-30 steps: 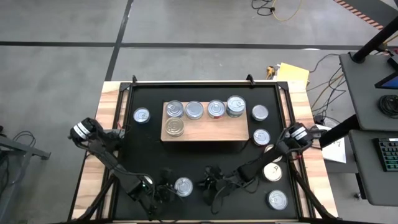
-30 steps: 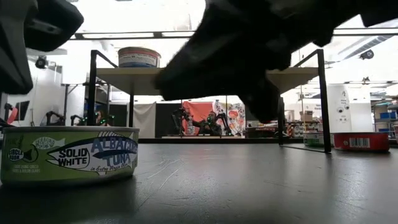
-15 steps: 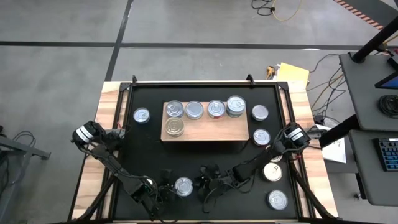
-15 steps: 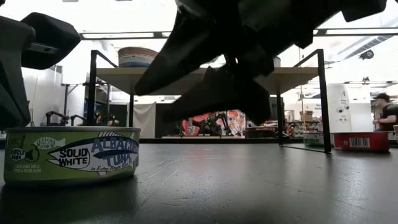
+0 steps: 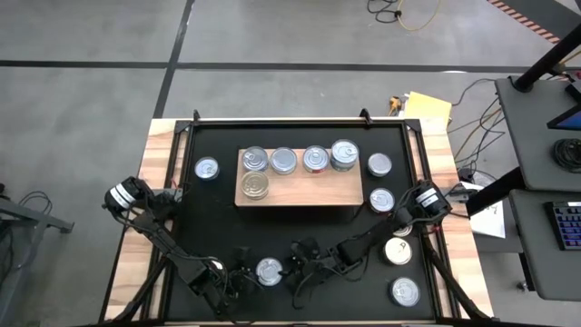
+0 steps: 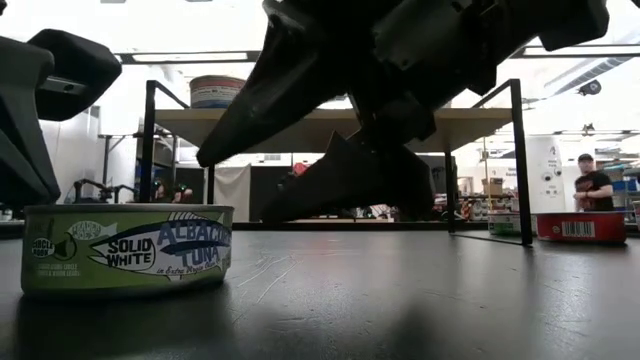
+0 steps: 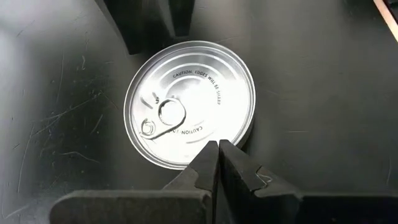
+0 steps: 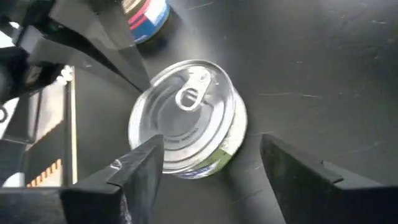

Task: Stack canned seafood by type on shelf
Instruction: Put the green tuna can on the shelf

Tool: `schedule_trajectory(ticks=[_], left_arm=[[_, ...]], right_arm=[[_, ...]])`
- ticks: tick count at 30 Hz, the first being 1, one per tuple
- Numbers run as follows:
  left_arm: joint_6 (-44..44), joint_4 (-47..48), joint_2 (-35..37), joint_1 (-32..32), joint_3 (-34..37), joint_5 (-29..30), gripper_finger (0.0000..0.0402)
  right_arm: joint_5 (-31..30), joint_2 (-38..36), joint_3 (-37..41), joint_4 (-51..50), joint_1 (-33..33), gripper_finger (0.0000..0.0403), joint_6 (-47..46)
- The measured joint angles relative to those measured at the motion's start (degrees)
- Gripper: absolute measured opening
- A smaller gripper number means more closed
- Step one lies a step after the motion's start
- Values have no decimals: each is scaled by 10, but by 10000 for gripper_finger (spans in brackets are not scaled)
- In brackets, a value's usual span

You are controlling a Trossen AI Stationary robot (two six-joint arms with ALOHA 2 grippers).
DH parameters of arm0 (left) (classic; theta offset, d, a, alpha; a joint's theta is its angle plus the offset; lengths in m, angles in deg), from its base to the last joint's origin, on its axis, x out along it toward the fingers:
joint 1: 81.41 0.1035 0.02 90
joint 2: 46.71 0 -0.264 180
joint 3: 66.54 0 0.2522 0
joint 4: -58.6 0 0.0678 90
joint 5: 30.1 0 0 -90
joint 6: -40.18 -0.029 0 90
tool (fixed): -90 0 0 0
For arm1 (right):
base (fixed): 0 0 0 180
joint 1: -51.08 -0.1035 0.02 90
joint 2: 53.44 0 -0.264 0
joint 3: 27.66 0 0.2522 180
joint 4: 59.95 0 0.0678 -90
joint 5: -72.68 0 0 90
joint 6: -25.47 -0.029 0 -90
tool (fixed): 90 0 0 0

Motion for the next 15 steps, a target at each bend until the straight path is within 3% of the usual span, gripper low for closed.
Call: schedule_trajectory(ticks=[15], left_arm=[[10, -10, 0, -9, 1, 5, 0]], right_arm=[[1, 0, 1, 0, 3, 316, -11]])
